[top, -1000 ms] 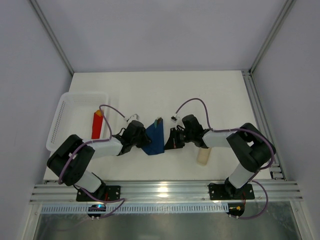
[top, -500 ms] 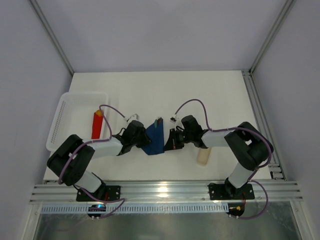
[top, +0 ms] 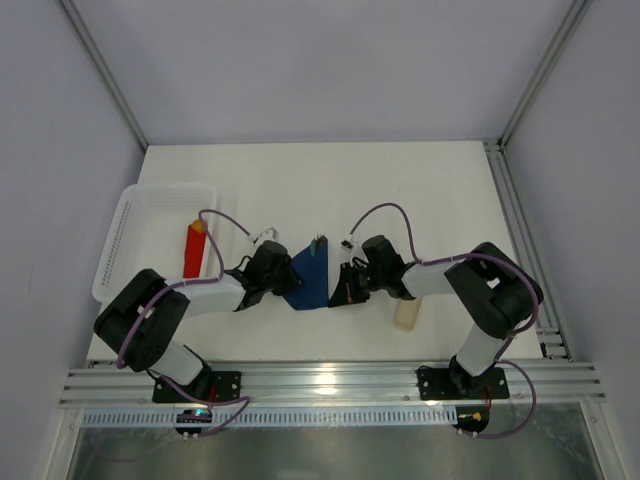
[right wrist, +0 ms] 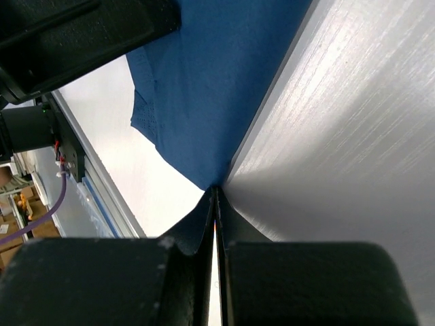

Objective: Place the utensils on the paper napkin and roll it up
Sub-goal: Roll the napkin at the center of the board.

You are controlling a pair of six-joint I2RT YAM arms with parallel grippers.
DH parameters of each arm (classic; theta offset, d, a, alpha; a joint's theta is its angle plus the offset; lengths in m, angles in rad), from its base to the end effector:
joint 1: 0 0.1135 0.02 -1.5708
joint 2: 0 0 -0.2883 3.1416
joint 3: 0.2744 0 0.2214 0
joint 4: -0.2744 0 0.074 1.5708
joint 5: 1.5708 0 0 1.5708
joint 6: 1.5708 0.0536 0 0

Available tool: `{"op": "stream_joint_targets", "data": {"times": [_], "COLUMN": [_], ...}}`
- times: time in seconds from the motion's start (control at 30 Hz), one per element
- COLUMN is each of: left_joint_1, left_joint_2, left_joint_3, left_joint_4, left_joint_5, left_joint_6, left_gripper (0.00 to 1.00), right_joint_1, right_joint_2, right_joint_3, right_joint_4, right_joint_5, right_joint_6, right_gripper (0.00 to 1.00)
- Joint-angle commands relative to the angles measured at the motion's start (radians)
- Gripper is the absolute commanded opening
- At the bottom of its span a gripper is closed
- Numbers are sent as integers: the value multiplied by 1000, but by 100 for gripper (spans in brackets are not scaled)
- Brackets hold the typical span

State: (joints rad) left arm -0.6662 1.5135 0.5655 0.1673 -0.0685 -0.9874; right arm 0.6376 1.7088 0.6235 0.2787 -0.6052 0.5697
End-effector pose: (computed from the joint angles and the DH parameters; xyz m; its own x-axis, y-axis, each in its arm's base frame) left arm 0.2122 -0.1622 0.1735 -0.7875 -0.4401 -0.4315 -0.1432 0.8116 -0.5664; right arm 0.2180 0.1994 0.1533 -0.9231 -0.1318 -0.3611 -0.3657 0.5909 0.7191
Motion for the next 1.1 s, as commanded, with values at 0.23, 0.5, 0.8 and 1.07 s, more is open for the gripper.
{"op": "stream_joint_targets", "data": {"times": [0.23, 0.5, 0.8, 1.07], "left_joint_1": [-1, -1, -1, 0], "left_joint_2": [10, 5, -3, -7], "left_joint_3": [-18, -18, -19, -21], "left_joint_4": [-26, -29, -31, -35], "left_joint_5": [-7, -8, -8, -10], "left_joint_6": [16, 16, 16, 16], "left_gripper": [0, 0, 0, 0], "right_joint_1": [10, 13, 37, 48], "right_joint_2": [-31, -133, -46, 15], "right_joint_3": [4, 64, 137, 151], "right_joint_4": [-39, -128, -95, -64], "right_joint_5": [59, 62, 33, 24], "right_joint_6": [-53, -71, -48, -36], "right_gripper": [4, 4, 4, 4]}}
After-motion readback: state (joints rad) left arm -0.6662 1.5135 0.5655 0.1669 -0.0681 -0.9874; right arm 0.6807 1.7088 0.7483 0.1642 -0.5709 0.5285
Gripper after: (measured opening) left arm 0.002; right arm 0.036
